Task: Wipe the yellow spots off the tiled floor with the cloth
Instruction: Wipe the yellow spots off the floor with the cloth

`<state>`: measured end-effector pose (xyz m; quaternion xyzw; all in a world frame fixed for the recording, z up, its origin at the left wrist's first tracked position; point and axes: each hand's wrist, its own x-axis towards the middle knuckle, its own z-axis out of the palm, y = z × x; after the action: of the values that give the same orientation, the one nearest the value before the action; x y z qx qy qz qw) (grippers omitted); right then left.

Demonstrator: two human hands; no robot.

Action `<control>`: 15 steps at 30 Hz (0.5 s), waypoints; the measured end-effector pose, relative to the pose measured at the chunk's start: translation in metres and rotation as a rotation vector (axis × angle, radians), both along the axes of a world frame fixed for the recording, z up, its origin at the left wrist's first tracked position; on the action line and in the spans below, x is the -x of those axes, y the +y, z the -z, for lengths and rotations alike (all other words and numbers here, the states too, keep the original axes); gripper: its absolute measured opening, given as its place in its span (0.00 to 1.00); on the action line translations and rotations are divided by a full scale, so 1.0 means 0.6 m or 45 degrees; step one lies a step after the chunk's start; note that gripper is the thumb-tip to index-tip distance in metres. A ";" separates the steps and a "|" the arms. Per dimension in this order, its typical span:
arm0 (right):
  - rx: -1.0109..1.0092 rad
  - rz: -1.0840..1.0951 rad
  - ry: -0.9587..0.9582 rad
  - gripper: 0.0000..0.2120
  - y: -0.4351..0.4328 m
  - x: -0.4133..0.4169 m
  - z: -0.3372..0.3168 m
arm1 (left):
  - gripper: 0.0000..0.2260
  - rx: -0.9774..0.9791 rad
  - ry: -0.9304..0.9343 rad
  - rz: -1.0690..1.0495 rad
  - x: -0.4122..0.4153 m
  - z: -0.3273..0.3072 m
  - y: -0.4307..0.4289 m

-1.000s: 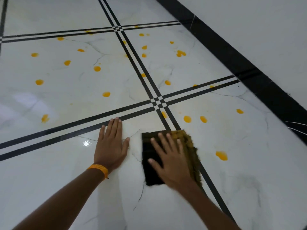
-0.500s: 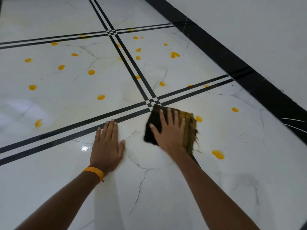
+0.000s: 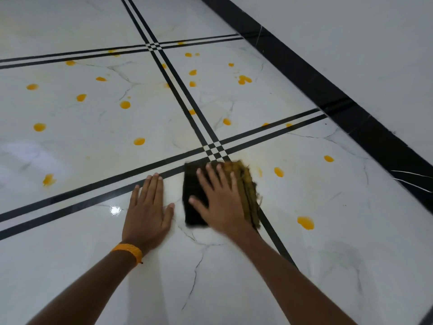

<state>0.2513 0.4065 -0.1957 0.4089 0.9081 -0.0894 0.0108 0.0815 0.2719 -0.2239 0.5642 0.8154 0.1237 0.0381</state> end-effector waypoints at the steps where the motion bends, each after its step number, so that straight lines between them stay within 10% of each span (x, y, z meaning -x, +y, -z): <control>1: -0.007 -0.100 0.035 0.36 -0.042 -0.044 0.001 | 0.33 0.006 0.004 0.002 -0.002 -0.002 0.000; 12: -0.045 0.026 0.005 0.35 -0.116 -0.301 0.010 | 0.35 0.006 0.003 -0.015 -0.009 -0.003 0.004; 15: -0.161 0.477 -0.058 0.38 -0.028 -0.362 0.010 | 0.37 0.006 -0.053 -0.020 -0.049 -0.009 0.041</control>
<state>0.4684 0.3900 -0.2020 0.5727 0.8194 -0.0234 -0.0113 0.1110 0.2967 -0.2187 0.5550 0.8192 0.1338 0.0555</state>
